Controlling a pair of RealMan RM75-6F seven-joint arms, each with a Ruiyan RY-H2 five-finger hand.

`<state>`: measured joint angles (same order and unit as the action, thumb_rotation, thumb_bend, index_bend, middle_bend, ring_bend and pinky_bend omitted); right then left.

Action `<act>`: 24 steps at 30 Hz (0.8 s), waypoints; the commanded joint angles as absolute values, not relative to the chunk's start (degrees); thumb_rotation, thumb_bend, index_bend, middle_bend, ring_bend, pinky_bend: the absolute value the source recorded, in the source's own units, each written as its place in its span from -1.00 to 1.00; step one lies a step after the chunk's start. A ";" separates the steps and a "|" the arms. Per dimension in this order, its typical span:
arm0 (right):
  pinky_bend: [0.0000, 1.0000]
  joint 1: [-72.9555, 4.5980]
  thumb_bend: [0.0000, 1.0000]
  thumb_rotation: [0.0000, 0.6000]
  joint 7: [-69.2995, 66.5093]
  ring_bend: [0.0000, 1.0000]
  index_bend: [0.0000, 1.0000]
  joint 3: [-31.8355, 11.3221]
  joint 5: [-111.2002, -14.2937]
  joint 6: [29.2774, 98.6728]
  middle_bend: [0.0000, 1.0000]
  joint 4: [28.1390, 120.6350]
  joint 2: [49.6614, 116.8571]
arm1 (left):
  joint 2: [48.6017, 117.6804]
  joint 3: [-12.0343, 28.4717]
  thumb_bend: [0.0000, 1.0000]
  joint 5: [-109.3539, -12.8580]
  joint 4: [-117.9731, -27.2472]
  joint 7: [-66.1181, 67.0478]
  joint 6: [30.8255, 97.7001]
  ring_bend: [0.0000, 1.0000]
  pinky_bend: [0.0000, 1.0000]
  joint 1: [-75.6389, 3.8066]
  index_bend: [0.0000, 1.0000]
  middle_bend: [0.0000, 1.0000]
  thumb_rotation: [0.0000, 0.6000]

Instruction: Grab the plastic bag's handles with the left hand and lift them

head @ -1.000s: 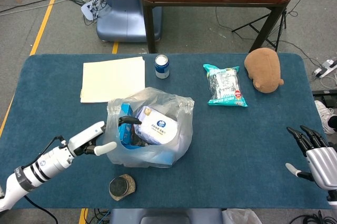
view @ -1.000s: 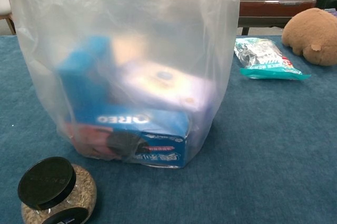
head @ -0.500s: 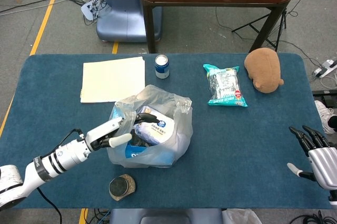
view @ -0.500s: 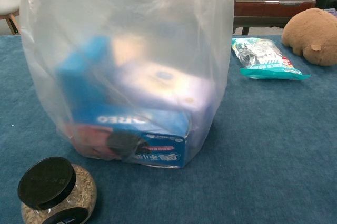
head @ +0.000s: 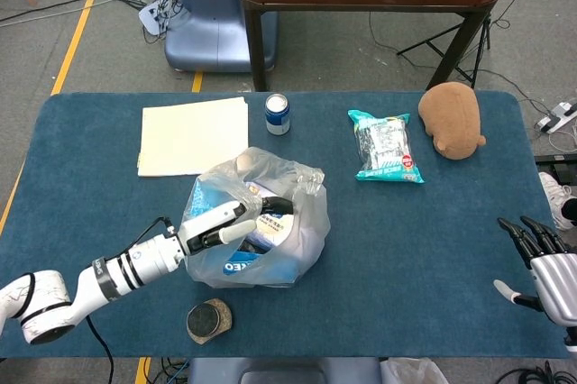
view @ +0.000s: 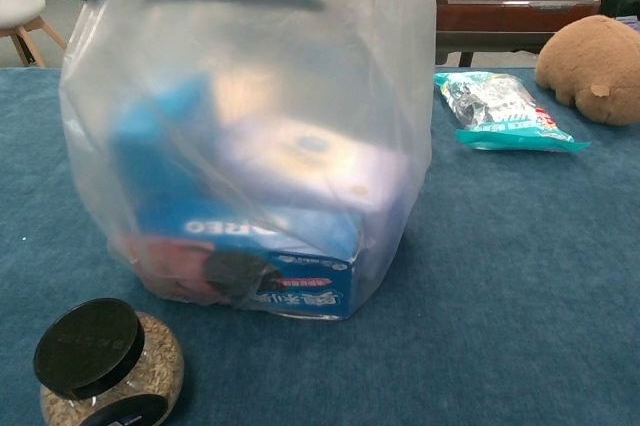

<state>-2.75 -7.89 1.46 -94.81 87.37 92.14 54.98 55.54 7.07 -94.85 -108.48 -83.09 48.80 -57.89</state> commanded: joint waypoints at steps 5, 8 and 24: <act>-0.72 -2.66 -0.66 1.00 -7.98 -0.88 -0.86 1.42 -94.73 87.46 -0.61 92.12 54.87 | 57.25 7.92 -0.56 -92.50 -107.15 -84.49 46.87 -0.88 -1.00 -59.55 -0.79 -0.79 -0.71; -0.71 -2.67 -0.66 1.00 -7.97 -0.88 -0.86 1.42 -94.69 87.36 -0.61 92.13 54.84 | 57.67 8.00 -0.56 -92.77 -106.80 -86.65 46.39 -0.88 -1.00 -60.26 -0.79 -0.79 -0.76; -0.72 -2.43 -0.66 1.00 -8.41 -0.88 -0.86 1.56 -94.41 87.17 -0.61 91.61 55.15 | 58.34 8.92 -0.56 -96.51 -105.68 -102.55 45.22 -0.88 -1.00 -66.47 -0.78 -0.79 -0.84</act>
